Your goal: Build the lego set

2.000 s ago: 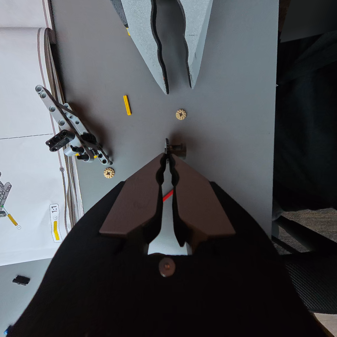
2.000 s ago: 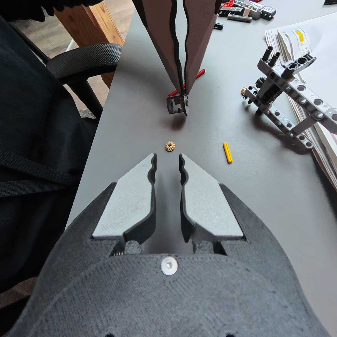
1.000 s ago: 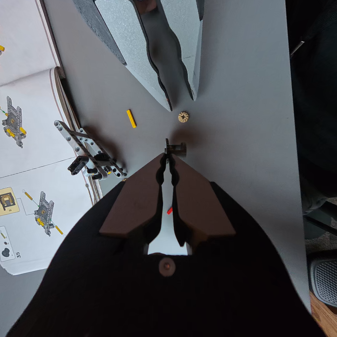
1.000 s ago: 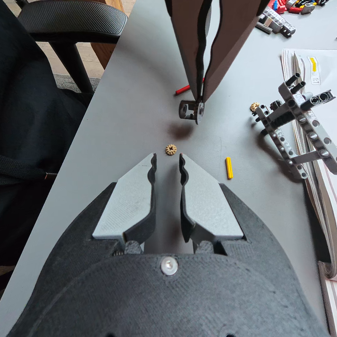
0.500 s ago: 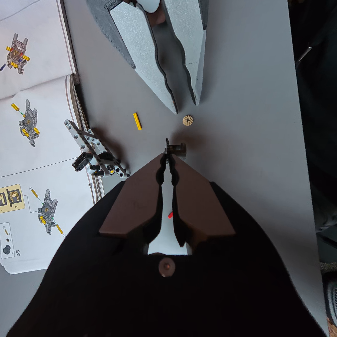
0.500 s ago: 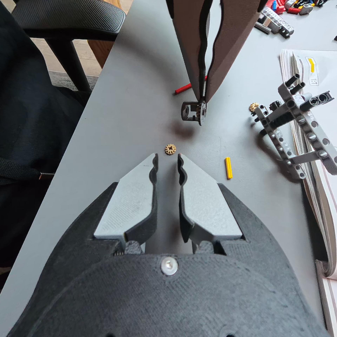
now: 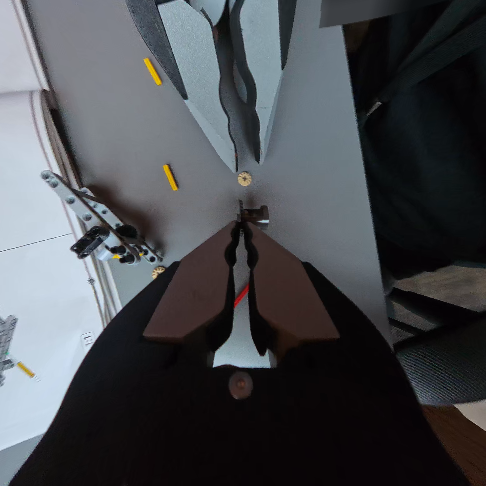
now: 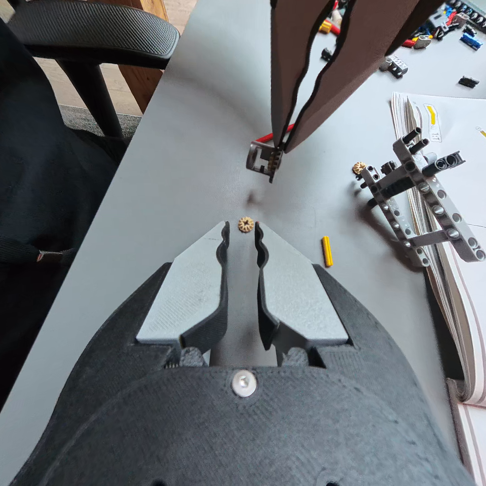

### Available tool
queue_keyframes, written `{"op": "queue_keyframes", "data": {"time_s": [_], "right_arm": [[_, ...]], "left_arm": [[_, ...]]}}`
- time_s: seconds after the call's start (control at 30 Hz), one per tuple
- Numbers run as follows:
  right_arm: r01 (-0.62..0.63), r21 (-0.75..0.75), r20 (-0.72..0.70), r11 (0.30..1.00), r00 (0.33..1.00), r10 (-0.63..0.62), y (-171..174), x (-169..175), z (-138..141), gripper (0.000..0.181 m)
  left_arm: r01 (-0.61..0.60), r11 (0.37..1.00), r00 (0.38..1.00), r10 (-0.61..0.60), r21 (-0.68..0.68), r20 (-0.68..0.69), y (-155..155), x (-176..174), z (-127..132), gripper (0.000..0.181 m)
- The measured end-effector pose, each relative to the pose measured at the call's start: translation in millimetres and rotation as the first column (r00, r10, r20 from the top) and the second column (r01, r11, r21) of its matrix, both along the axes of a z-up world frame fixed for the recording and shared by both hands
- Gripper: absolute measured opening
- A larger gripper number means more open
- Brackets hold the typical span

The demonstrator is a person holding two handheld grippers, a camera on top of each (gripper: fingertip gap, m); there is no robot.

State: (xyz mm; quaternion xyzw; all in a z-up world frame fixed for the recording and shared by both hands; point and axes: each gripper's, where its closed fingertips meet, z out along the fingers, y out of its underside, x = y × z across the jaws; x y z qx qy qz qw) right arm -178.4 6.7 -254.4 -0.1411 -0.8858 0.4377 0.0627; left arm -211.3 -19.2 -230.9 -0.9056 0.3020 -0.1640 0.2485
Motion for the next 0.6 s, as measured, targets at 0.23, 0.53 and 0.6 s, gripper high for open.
{"op": "queue_keyframes", "data": {"time_s": [0.23, 0.53, 0.6], "right_arm": [[-0.019, -0.037, 0.011, 0.999, 1.0, 0.019, -8, 10, 5, 0.015], [-0.035, -0.096, -0.027, 0.995, 0.999, 0.033, -19, 23, 16, 0.016], [-0.039, -0.119, -0.025, 0.992, 0.999, 0.037, -22, 26, 19, 0.016]], "left_arm": [[0.103, 0.989, 0.97, -0.076, -0.106, 0.231, -12, 20, 12, 0.0], [0.3, 0.915, 0.891, -0.166, -0.271, 0.423, -35, 52, 14, 0.0], [0.333, 0.894, 0.876, -0.176, -0.3, 0.449, -39, 56, 13, 0.0]]}}
